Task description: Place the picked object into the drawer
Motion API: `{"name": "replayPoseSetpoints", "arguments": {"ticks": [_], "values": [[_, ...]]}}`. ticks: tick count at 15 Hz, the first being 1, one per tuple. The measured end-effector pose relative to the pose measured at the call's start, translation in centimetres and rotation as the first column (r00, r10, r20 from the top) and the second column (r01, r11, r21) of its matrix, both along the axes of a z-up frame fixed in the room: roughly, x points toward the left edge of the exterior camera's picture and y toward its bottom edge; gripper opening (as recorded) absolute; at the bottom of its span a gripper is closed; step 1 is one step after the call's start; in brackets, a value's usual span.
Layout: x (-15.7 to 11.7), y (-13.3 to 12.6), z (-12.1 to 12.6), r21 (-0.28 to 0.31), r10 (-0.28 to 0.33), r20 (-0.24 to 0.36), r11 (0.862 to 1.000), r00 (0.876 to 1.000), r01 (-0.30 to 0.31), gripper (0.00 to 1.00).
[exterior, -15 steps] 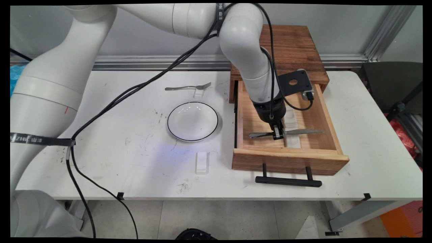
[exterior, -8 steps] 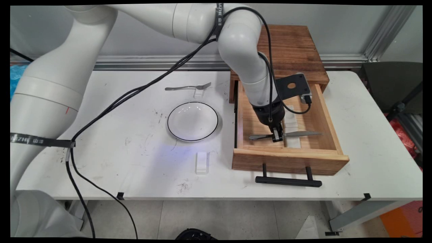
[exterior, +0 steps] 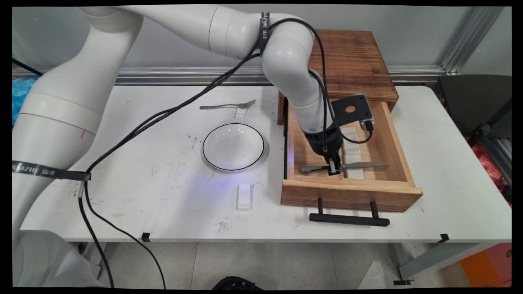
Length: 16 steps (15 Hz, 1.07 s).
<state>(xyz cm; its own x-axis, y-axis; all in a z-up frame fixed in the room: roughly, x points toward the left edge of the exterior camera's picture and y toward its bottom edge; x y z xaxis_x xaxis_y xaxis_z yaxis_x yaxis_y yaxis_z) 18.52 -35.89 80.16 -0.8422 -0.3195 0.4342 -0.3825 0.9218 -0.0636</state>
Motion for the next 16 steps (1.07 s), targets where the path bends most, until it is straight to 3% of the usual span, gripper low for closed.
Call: {"name": "replayPoseSetpoints", "arguments": {"ticks": [8, 9, 16], "values": [[-0.01, -0.16, -0.80, -0.014, -0.009, -0.009, 1.000, 1.000, 0.009, 0.00], [-0.03, -0.17, -0.86, -0.015, -0.010, -0.010, 1.000, 1.000, 0.010, 1.00], [-0.03, -0.51, -0.42, -0.042, -0.013, -0.019, 0.999, 1.000, 0.012, 1.00]]}}
